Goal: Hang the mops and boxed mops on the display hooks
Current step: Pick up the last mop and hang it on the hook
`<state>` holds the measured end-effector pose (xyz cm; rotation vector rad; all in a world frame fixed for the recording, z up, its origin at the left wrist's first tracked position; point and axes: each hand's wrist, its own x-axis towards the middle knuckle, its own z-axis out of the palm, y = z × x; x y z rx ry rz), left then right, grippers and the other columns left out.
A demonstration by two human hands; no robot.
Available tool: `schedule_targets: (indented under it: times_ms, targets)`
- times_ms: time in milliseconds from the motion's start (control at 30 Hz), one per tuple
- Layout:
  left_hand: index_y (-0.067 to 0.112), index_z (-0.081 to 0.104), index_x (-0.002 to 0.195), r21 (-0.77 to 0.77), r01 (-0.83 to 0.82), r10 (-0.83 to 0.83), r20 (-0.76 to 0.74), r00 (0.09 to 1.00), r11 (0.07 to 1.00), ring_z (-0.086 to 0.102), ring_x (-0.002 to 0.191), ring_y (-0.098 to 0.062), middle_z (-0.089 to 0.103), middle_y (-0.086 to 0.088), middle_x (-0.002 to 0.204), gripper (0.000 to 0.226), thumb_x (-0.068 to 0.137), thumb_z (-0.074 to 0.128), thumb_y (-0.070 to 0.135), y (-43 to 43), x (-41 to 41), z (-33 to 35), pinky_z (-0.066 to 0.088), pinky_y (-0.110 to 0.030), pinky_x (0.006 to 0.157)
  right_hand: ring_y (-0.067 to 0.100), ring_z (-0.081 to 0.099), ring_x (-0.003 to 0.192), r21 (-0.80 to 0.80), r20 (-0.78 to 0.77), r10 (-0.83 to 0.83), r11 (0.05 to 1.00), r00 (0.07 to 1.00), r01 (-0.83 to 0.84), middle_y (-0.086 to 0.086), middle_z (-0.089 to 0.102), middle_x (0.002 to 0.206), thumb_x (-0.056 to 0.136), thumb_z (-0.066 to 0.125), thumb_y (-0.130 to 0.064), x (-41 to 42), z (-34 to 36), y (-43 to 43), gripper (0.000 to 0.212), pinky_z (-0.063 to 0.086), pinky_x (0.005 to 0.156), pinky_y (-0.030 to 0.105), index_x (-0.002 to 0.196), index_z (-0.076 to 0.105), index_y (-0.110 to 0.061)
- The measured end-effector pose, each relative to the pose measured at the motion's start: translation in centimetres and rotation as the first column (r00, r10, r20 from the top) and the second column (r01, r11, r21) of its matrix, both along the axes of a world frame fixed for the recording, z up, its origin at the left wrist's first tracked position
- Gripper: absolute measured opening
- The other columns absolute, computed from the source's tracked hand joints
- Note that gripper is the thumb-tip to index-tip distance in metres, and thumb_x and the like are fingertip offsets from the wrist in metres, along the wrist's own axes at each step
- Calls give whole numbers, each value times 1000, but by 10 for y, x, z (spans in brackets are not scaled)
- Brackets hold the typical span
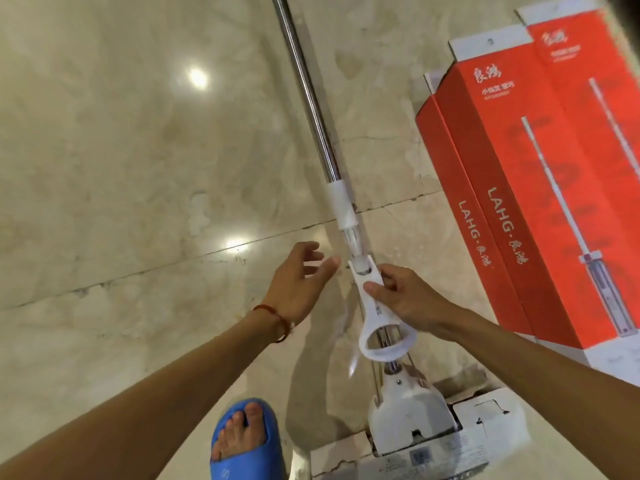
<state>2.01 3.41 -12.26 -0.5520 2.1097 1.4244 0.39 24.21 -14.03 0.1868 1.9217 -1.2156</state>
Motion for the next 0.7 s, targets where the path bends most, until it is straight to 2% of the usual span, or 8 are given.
schedule_targets:
  times_ms: [100, 167, 233, 367, 433, 533, 633, 700]
  targets:
    - [20, 30, 157, 159, -169, 169, 16, 986, 973, 56, 110, -10, 50, 0, 148, 68, 100, 62, 40, 19, -36, 19, 42, -7, 67, 17, 76, 96, -47, 60, 28, 999, 998, -25, 2, 79, 107, 103, 62, -13, -2, 18, 6, 17, 61, 81, 23, 115, 66, -24]
    - [17, 31, 155, 201, -227, 238, -34, 971, 953, 56, 93, 1, 53, 5, 131, 65, 101, 62, 35, 33, -53, 29, 45, -3, 59, 15, 76, 100, -66, 86, 64, 996, 994, -59, 0, 78, 109, 102, 64, -12, -2, 26, 8, 22, 60, 83, 23, 123, 64, -19]
    - [14, 40, 143, 171, -270, 289, -97, 952, 948, 55, 86, 2, 56, 9, 110, 52, 101, 61, 36, 44, -61, 36, 47, -4, 63, 12, 75, 100, -74, 100, 89, 994, 991, -82, -1, 77, 110, 101, 65, -11, -3, 35, 8, 26, 58, 83, 21, 127, 63, -14]
    - [18, 46, 120, 128, -313, 324, -78, 943, 941, 68, 106, -31, 64, -12, 119, 25, 103, 59, 31, 49, -59, 52, 58, -42, 92, 17, 71, 108, -40, 123, 113, 993, 986, -109, -2, 74, 115, 102, 63, -12, 2, 59, 7, 22, 57, 94, 30, 121, 63, -23]
    - [19, 44, 117, 107, -270, 279, -78, 957, 957, 67, 108, -32, 62, -13, 120, 21, 104, 58, 28, 50, -55, 70, 58, -42, 92, 20, 66, 115, 50, 74, 139, 989, 988, -142, -1, 69, 125, 105, 59, -15, 10, 77, 9, 24, 53, 102, 37, 127, 62, -25]
    - [16, 47, 117, 92, -196, 206, -117, 972, 976, 67, 102, -30, 62, -10, 111, 21, 104, 58, 29, 57, -42, 106, 57, -31, 81, 15, 57, 121, 147, -101, 32, 989, 994, -17, -2, 59, 140, 108, 52, -17, 12, 123, 14, 39, 47, 96, 25, 146, 52, -20]
    - [12, 54, 115, 102, -108, 122, -147, 982, 989, 66, 103, -32, 66, -10, 108, 23, 103, 60, 31, 69, -27, 138, 57, -37, 86, 9, 57, 122, 56, -349, -105, 990, 931, 133, -5, 57, 142, 108, 53, -19, -8, 183, 16, 40, 49, 93, 16, 147, 51, -22]
    - [14, 58, 116, 133, -71, 89, -133, 987, 989, 67, 104, -29, 69, -8, 112, 22, 103, 61, 31, 78, -19, 159, 57, -37, 88, 6, 54, 125, -44, -389, -154, 988, 908, 149, -8, 55, 143, 108, 53, -26, -28, 225, 11, 43, 46, 89, 7, 151, 47, -23]
